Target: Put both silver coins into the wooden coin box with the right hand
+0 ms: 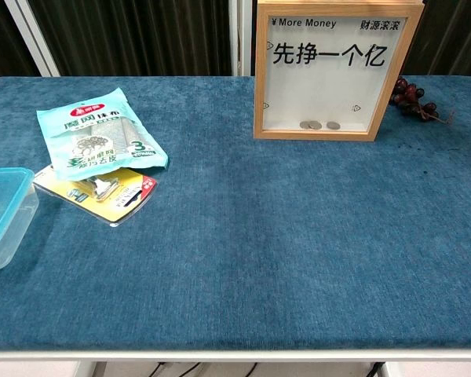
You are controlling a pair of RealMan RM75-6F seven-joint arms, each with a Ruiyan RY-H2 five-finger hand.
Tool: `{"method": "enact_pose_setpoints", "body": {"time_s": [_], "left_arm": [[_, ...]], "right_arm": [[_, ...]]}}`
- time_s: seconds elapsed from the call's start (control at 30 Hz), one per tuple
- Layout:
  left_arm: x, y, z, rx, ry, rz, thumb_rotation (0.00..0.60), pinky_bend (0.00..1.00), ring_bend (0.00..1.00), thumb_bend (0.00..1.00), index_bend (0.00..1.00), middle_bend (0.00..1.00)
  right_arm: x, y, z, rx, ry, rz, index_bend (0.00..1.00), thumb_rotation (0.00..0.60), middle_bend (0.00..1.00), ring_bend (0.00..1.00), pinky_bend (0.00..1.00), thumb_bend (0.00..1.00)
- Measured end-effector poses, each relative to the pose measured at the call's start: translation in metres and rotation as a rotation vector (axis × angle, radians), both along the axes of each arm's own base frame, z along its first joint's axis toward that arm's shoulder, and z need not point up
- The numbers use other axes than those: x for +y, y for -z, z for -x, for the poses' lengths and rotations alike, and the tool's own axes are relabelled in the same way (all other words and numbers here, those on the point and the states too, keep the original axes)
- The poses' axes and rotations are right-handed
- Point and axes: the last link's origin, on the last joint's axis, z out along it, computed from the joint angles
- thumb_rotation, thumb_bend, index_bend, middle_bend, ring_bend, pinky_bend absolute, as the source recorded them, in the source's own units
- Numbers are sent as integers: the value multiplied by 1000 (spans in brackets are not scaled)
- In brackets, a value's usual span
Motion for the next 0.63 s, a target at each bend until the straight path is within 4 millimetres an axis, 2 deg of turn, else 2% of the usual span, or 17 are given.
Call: {"method": "enact_pose_setpoints", "body": {"time_s": [0.13,0.23,0.33,0.47,0.57,0.63], "left_arm": [[1,0,-2,6,4,0,600,0,0,0,0,0],[2,0,-5,18,6,0,600,0,0,0,0,0],[4,1,-7,41,0,6,600,0,0,0,0,0],[9,3,-11,79,-8,4,600,0,0,0,0,0],[18,9,-16,91,4,5,600,0,0,0,0,0],[23,15,-20,84,20,12,600,0,0,0,0,0]], "right_arm": [[27,-14,32,89,-75,87,0,600,0,0,0,318],[57,-21,70,140,-122,164,0,600,0,0,0,303],[98,-23,117,165,-147,224,0,600,0,0,0,301],[171,-17,188,181,-111,275,0,600,0,0,0,300],[212,-8,226,196,-62,296,0,600,0,0,0,300],[229,-1,241,193,-40,292,0,600,0,0,0,300]]}}
